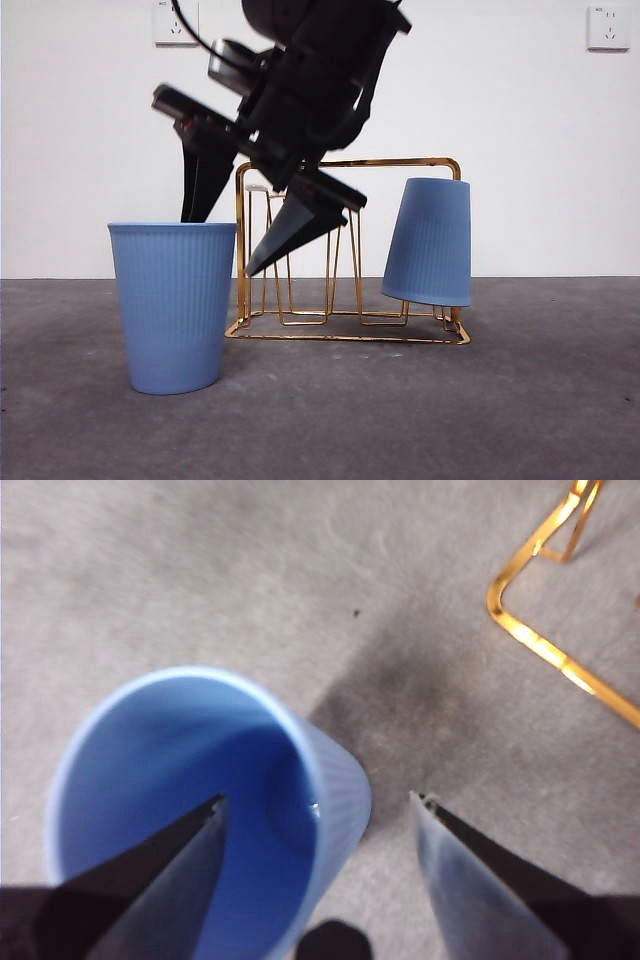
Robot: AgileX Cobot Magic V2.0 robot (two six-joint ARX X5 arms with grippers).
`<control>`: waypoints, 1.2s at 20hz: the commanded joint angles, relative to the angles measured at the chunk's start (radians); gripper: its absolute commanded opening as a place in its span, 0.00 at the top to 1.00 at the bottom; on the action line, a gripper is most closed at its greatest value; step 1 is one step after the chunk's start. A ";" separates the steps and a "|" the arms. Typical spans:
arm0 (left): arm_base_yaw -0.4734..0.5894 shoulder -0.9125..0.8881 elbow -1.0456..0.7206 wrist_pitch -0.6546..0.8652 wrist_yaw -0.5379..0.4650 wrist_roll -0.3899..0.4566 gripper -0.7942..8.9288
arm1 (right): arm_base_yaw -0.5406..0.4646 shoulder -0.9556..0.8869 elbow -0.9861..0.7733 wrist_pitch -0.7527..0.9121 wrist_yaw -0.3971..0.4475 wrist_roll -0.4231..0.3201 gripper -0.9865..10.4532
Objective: Pick up cup 1,put cup 1 in the cup rack,pick up cup 2,put cup 2 in the cup rack
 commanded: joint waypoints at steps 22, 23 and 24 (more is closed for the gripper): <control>-0.005 0.126 -0.006 0.450 0.436 -0.048 0.34 | 0.001 -0.866 -0.004 0.163 0.160 -0.145 0.92; -0.005 0.159 -0.006 0.505 0.514 -0.048 0.34 | 0.001 -0.919 -0.004 0.192 0.159 -0.151 0.92; -0.005 0.193 -0.006 0.569 0.596 -0.048 0.34 | 0.001 -0.965 -0.004 0.223 0.159 -0.169 0.92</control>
